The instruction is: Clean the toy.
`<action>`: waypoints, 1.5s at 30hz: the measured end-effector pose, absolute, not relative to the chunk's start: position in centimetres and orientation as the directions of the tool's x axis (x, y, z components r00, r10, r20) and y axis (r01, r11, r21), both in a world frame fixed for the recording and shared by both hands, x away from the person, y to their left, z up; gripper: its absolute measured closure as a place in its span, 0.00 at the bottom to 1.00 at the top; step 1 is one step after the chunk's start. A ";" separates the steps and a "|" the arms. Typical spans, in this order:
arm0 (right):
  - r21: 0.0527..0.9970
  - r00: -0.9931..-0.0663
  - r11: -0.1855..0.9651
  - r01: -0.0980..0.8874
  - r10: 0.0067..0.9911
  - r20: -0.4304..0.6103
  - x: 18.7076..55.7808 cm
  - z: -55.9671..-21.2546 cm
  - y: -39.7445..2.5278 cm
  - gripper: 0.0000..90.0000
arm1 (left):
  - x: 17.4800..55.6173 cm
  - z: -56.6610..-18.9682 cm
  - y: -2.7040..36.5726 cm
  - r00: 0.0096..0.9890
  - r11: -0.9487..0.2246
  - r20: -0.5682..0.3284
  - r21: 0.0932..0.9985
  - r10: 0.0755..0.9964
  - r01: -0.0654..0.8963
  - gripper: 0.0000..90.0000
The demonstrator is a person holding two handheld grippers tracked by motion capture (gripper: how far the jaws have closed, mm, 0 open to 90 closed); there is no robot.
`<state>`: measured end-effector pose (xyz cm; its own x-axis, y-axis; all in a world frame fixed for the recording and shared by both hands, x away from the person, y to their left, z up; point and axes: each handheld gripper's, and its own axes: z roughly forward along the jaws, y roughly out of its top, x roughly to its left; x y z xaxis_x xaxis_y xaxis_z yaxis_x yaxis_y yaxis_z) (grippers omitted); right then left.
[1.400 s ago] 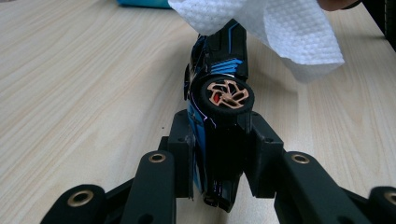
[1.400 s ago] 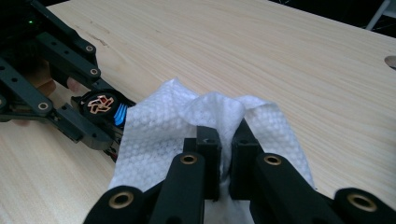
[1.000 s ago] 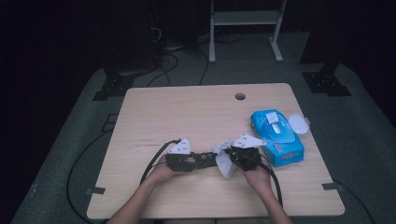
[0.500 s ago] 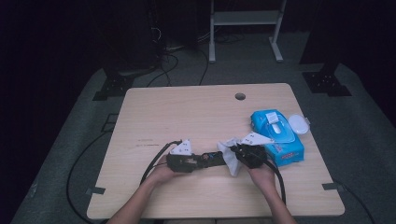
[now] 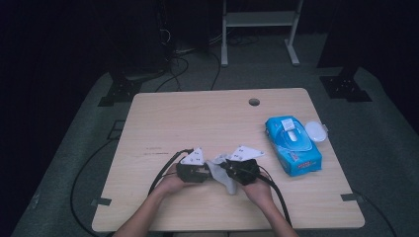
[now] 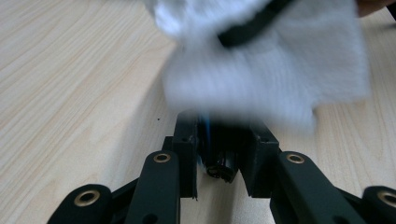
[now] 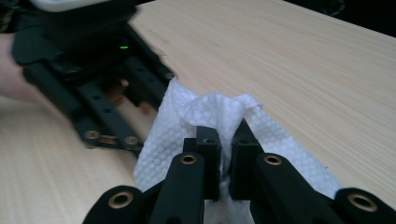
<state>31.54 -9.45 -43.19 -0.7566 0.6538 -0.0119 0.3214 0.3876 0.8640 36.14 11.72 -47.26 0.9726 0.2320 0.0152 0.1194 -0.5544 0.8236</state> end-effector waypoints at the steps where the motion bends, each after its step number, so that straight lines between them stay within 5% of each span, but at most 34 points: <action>1: 0.860 -0.759 0.400 0.318 0.650 -0.022 31.5 -43.2 -9.4 0.94 | 36.2 -47.3 11.8 0.972 -0.553 0.012 0.824 0.236 0.123 0.79; 8: 0.858 -0.699 0.350 0.375 0.715 0.013 32.3 -43.4 -12.1 0.94 | 36.1 -47.2 11.7 0.970 -0.547 0.008 0.827 0.244 0.130 0.79; 18: 0.864 -0.754 0.383 0.327 0.657 -0.006 31.8 -43.6 -9.2 0.94 | 36.1 -47.1 12.0 0.970 -0.546 0.006 0.828 0.243 0.131 0.79; 31: 0.868 -0.605 0.292 0.401 0.796 0.012 32.5 -43.5 -17.1 0.94 | 36.2 -46.9 12.3 0.967 -0.530 0.001 0.837 0.255 0.139 0.81; 41: 0.871 -0.621 0.307 0.384 0.784 -0.003 32.4 -43.8 -15.7 0.94 | 35.8 -45.4 10.8 0.958 -0.543 0.033 0.829 0.285 0.133 0.68; 45: 0.872 -0.646 0.315 0.375 0.763 0.002 32.3 -43.8 -15.3 0.94 | 35.8 -45.3 10.7 0.960 -0.557 0.050 0.822 0.276 0.118 0.72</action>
<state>32.25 -15.34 -43.77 -0.6463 0.7631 0.0018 0.3746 0.3153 0.8719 35.78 10.74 -45.32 0.9598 0.2763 0.0496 0.1179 -0.5572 0.8219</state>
